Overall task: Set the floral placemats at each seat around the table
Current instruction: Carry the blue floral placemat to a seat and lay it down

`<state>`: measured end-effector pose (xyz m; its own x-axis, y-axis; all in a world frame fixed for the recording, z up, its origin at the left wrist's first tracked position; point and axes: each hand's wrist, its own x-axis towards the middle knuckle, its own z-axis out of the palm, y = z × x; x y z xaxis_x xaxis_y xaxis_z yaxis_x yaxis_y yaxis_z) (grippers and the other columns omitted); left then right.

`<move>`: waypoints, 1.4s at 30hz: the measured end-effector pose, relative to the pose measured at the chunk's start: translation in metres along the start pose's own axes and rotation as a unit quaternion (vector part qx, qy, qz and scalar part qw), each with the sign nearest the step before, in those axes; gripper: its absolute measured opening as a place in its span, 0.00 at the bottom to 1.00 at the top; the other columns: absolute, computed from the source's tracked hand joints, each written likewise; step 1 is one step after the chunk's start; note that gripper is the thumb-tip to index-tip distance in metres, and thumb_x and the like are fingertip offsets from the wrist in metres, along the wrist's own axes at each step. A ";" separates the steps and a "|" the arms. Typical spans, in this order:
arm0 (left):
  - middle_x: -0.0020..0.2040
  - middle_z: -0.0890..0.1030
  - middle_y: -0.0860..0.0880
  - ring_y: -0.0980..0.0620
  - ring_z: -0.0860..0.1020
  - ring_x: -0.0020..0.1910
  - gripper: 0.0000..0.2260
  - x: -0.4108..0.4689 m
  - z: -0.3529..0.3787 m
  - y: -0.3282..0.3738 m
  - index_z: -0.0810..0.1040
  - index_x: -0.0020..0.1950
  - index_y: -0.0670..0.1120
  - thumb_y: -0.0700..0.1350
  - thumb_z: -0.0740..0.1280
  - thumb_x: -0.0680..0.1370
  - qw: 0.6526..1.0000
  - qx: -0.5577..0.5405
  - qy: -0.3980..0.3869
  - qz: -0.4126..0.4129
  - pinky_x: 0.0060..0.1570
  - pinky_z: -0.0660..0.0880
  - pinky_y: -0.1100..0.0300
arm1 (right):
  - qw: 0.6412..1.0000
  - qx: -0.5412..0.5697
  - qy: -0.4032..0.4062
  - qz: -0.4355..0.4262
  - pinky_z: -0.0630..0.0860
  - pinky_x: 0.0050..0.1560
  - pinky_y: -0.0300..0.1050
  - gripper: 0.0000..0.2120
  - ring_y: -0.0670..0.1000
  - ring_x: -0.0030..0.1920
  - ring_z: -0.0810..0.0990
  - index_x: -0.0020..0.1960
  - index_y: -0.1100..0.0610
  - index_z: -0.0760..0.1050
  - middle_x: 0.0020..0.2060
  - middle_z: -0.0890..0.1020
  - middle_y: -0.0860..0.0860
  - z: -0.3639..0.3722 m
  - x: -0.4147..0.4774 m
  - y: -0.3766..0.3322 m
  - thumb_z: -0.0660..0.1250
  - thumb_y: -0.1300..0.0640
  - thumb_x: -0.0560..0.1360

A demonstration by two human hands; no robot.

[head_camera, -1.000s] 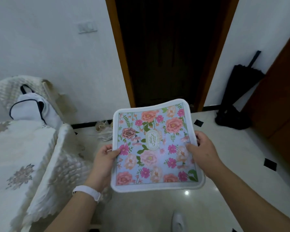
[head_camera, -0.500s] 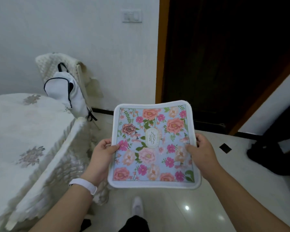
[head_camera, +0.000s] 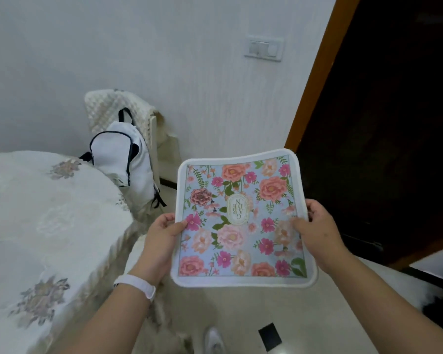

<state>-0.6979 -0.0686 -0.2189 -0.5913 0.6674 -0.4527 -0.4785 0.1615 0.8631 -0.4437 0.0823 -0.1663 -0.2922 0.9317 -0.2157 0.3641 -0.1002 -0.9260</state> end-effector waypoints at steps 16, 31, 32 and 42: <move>0.46 0.85 0.36 0.34 0.84 0.43 0.09 0.089 -0.080 0.063 0.71 0.51 0.42 0.41 0.70 0.76 0.986 -0.065 0.154 0.016 0.47 0.80 0.39 | 0.987 -0.038 -0.145 -0.051 0.84 0.40 0.54 0.12 0.52 0.42 0.86 0.52 0.46 0.75 0.47 0.84 0.49 0.156 0.139 -0.072 0.66 0.64 0.77; 0.45 0.85 0.37 0.35 0.84 0.43 0.08 0.213 -0.081 0.122 0.72 0.50 0.41 0.42 0.69 0.77 0.949 -0.082 0.303 0.026 0.47 0.80 0.38 | 0.956 -0.057 -0.284 -0.055 0.81 0.31 0.45 0.08 0.49 0.34 0.86 0.51 0.50 0.76 0.43 0.85 0.50 0.267 0.322 -0.131 0.65 0.63 0.79; 0.46 0.85 0.36 0.34 0.84 0.43 0.08 0.222 -0.079 0.129 0.72 0.50 0.41 0.41 0.70 0.77 0.946 -0.080 0.313 0.025 0.48 0.80 0.37 | 0.953 -0.051 -0.294 -0.053 0.83 0.33 0.47 0.08 0.50 0.35 0.86 0.52 0.51 0.76 0.44 0.85 0.50 0.273 0.334 -0.137 0.65 0.63 0.79; 0.48 0.84 0.37 0.36 0.84 0.44 0.06 0.265 -0.081 0.160 0.74 0.51 0.42 0.41 0.69 0.78 0.899 -0.053 0.431 0.059 0.47 0.80 0.38 | 0.913 -0.048 -0.400 -0.059 0.83 0.33 0.49 0.08 0.50 0.37 0.86 0.54 0.52 0.75 0.45 0.85 0.51 0.344 0.410 -0.169 0.64 0.63 0.79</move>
<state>-0.9839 0.0748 -0.2192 -0.9038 -0.1433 -0.4032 -0.4107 0.0265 0.9114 -0.9291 0.3617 -0.2043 -0.8730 0.3770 -0.3095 0.3528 0.0501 -0.9343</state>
